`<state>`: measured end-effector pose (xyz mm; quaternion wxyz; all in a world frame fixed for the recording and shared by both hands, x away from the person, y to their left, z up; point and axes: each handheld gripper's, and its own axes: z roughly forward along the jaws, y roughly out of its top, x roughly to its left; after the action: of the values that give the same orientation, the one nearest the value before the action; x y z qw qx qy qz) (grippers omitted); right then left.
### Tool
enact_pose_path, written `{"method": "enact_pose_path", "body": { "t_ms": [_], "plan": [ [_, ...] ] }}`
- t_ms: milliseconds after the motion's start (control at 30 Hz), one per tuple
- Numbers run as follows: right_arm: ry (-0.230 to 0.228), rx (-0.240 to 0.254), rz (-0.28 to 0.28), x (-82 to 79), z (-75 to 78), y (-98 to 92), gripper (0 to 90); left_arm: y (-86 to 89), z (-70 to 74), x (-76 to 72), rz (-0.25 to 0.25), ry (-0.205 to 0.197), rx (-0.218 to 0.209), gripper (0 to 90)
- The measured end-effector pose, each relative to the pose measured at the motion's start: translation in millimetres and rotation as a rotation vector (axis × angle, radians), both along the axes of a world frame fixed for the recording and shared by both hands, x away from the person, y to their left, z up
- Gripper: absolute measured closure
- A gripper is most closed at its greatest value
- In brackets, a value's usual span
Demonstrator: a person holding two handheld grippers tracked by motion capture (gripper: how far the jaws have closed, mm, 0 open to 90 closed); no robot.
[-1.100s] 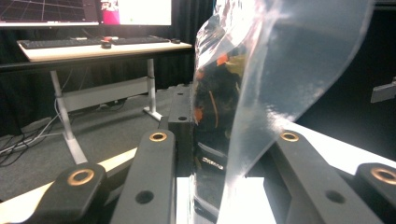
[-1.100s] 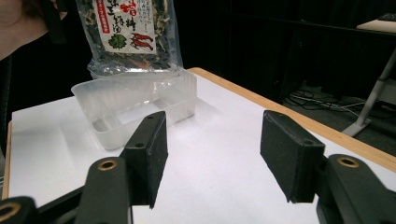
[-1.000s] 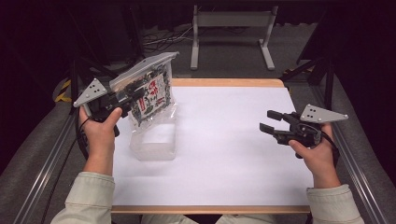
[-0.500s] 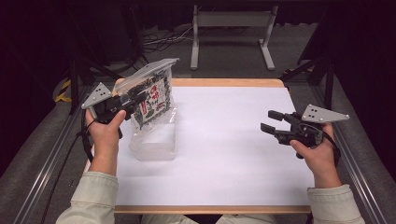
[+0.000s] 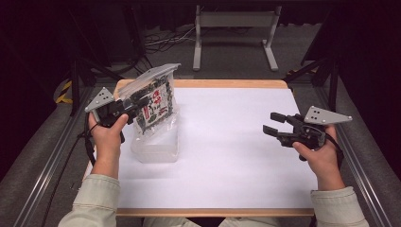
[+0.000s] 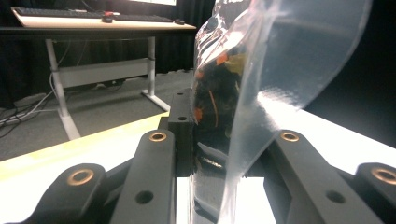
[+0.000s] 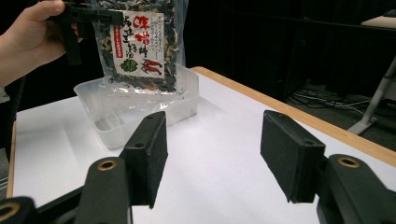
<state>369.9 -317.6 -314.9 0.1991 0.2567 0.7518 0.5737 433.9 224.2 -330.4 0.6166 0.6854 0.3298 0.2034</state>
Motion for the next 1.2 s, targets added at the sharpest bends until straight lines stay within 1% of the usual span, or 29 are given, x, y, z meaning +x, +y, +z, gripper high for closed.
{"method": "enact_pose_path", "body": {
  "t_ms": [200, 267, 333, 367, 500, 633, 700, 767, 800, 867, 1033, 1067, 1100, 1167, 1200],
  "plan": [
    [0.004, -0.003, 0.004, 0.6, -0.9, 1.5, 42.0, 1.0, -4.6, 0.6, -0.006, 0.006, -0.003, 71.8],
    [0.005, -0.006, 0.003, 1.0, -1.4, 1.6, 42.0, 1.5, -5.6, 0.5, -0.002, 0.016, -0.006, 71.8],
    [0.007, -0.006, 0.002, 1.4, -2.3, 1.7, 42.0, 0.4, -8.3, 1.6, -0.006, 0.035, 0.023, 71.8],
    [0.009, -0.007, 0.002, 1.7, -3.0, 1.6, 41.9, -0.9, -10.6, 1.8, -0.006, 0.038, 0.026, 71.9],
    [0.012, -0.009, 0.002, 2.3, -3.9, 1.4, 41.9, -3.2, -15.0, 2.9, -0.011, 0.034, 0.014, 71.8],
    [0.016, -0.010, 0.003, 2.4, -4.8, 1.2, 41.8, -4.1, -16.6, 3.6, -0.014, 0.036, 0.024, 71.7],
    [0.015, -0.010, 0.003, 2.7, -5.4, 1.2, 41.8, -3.7, -18.1, 4.0, -0.020, 0.051, 0.030, 71.6],
    [0.019, -0.011, 0.002, 2.9, -5.8, 1.5, 41.7, -2.8, -19.5, 4.5, -0.024, 0.098, 0.045, 71.4],
    [0.020, -0.013, 0.003, 3.1, -5.9, 1.6, 41.7, -2.4, -19.6, 4.5, -0.020, 0.104, 0.052, 71.3],
    [0.021, -0.014, 0.005, 3.2, -6.2, 2.0, 41.7, -0.1, -19.3, 4.1, -0.014, 0.136, 0.074, 71.3],
    [0.026, -0.018, 0.005, 4.1, -7.9, 2.6, 41.6, 4.4, -19.7, 3.4, -0.015, 0.171, 0.099, 71.3],
    [0.028, -0.019, 0.006, 4.2, -8.3, 2.9, 41.7, 4.7, -19.8, 3.6, -0.023, 0.177, 0.104, 71.3],
    [0.029, -0.020, 0.005, 4.3, -9.0, 3.3, 41.7, 4.5, -19.9, 3.7, -0.032, 0.188, 0.105, 71.0],
    [0.031, -0.024, 0.005, 4.5, -9.6, 3.7, 41.6, 2.9, -19.1, 4.0, -0.042, 0.213, 0.120, 70.5],
    [0.030, -0.025, 0.006, 4.8, -10.1, 4.0, 41.6, 2.0, -18.9, 4.3, -0.043, 0.211, 0.123, 70.5]
  ]
}}
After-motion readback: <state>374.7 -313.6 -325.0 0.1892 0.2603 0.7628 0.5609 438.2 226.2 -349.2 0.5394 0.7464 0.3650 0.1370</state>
